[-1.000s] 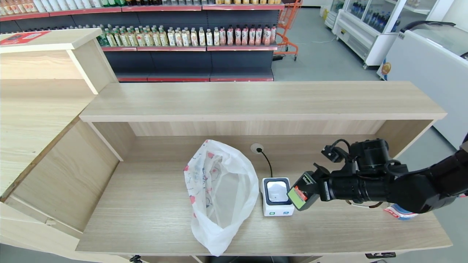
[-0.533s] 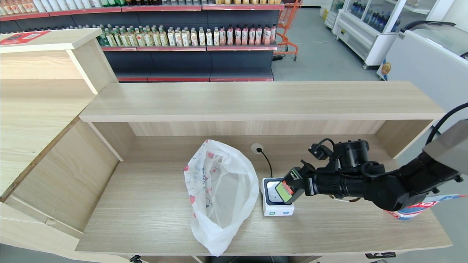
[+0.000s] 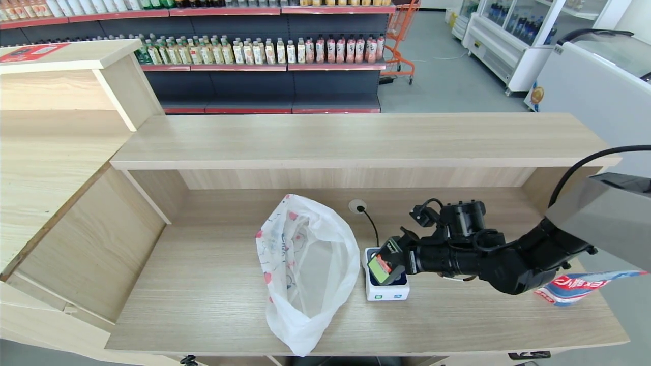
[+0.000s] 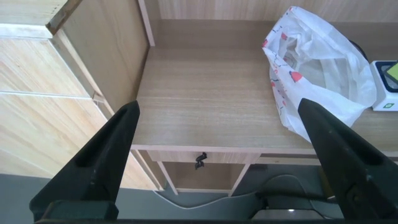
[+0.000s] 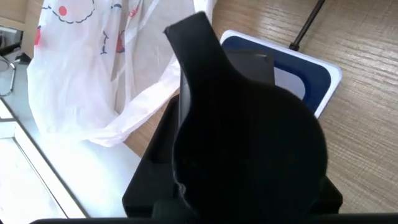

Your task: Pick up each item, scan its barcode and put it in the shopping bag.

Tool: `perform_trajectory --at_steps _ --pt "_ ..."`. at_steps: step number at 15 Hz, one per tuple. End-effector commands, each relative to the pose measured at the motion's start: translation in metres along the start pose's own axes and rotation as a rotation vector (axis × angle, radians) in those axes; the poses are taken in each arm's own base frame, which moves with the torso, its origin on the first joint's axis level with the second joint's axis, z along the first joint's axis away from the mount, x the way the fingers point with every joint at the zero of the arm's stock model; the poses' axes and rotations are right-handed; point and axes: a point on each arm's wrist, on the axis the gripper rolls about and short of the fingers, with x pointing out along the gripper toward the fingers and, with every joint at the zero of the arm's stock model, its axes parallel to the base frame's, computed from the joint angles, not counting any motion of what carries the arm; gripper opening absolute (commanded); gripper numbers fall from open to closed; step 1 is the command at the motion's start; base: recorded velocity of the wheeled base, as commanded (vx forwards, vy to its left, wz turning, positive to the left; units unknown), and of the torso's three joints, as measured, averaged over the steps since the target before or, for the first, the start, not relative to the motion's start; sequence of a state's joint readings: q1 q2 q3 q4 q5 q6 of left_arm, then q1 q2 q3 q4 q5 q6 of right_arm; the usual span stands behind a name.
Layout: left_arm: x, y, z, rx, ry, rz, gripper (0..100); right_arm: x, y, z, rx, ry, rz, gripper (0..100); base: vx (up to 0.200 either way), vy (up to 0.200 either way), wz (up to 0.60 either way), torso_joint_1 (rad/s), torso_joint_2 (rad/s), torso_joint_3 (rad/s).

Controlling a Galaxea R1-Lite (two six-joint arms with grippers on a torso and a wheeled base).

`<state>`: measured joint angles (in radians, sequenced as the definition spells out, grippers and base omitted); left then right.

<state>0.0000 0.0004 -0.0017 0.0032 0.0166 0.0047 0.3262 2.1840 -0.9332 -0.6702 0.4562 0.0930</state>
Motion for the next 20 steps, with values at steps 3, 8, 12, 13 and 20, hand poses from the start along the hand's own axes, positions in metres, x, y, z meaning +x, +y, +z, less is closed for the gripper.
perform_trajectory --at_steps 3,8,12,13,20 --pt "0.000 0.000 0.000 0.000 0.000 0.000 100 0.008 -0.004 -0.004 0.005 0.014 -0.006 0 0.000 0.000 0.00 0.000 0.00 0.000" --pt "0.000 0.000 0.000 0.000 0.000 0.000 100 -0.022 0.019 0.037 0.007 -0.118 0.020 0 0.000 0.000 0.00 0.000 0.00 0.000" --pt "0.000 0.000 0.000 0.000 0.000 0.000 100 -0.109 0.050 0.078 -0.199 -0.275 -0.062 0 0.000 0.000 0.00 0.000 0.00 0.000" --pt "0.000 0.000 0.000 0.000 0.000 0.000 100 -0.117 0.040 0.069 -0.291 -0.245 -0.137 0 0.000 0.000 0.00 0.000 0.00 0.000" --pt "0.000 0.000 0.000 0.000 0.000 0.000 100 -0.128 0.042 0.039 -0.243 -0.227 -0.163 0 0.000 0.000 0.00 0.000 0.00 0.000"
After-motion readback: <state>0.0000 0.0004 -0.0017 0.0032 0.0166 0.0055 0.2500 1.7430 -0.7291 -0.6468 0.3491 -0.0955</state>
